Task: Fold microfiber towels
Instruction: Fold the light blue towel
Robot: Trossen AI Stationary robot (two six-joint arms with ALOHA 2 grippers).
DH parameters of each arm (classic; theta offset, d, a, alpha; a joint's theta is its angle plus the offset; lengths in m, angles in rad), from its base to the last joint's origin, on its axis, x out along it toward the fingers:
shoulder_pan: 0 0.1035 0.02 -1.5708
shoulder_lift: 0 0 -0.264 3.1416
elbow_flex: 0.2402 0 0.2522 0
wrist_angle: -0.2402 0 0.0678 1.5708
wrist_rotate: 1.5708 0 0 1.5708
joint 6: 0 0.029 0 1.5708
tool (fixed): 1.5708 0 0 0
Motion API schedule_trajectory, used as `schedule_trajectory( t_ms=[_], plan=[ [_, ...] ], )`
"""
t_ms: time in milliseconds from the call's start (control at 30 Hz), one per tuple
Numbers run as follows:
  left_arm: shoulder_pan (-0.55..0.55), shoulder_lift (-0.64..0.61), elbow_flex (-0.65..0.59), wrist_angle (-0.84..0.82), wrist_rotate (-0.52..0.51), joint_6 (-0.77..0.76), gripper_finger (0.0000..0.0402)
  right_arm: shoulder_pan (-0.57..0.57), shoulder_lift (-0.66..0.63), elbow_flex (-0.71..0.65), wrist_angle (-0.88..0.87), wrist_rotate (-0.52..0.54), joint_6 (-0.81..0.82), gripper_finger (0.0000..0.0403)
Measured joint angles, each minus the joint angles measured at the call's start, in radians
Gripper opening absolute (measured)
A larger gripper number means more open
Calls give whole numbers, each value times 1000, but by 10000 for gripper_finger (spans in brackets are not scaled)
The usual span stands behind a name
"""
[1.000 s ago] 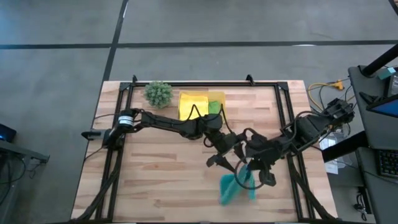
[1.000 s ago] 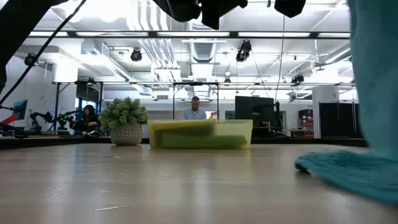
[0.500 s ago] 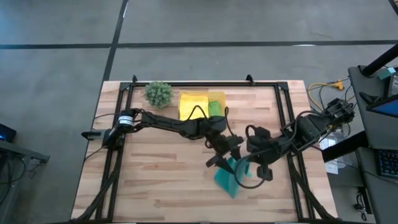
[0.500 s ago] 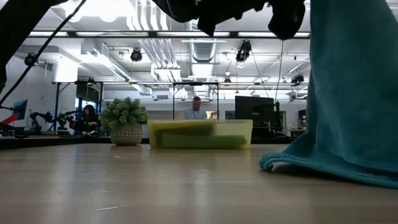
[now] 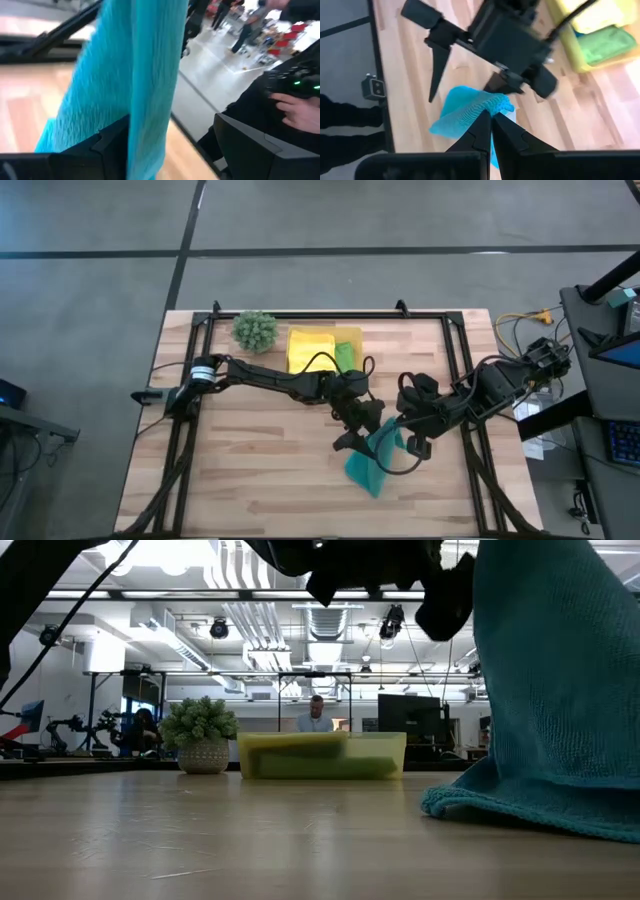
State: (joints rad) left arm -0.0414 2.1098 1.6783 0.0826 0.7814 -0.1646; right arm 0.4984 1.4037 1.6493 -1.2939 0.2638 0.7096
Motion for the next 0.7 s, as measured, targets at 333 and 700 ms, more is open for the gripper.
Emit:
schedule_trajectory(
  t_ms=[333,700],
  plan=[
    [0,0,-112,-98,-80,96,253,-2,-30,0,-42,65,37,8],
    [0,0,-259,74,-277,66,171,-2,-45,0,-64,80,50,8]
  ],
)
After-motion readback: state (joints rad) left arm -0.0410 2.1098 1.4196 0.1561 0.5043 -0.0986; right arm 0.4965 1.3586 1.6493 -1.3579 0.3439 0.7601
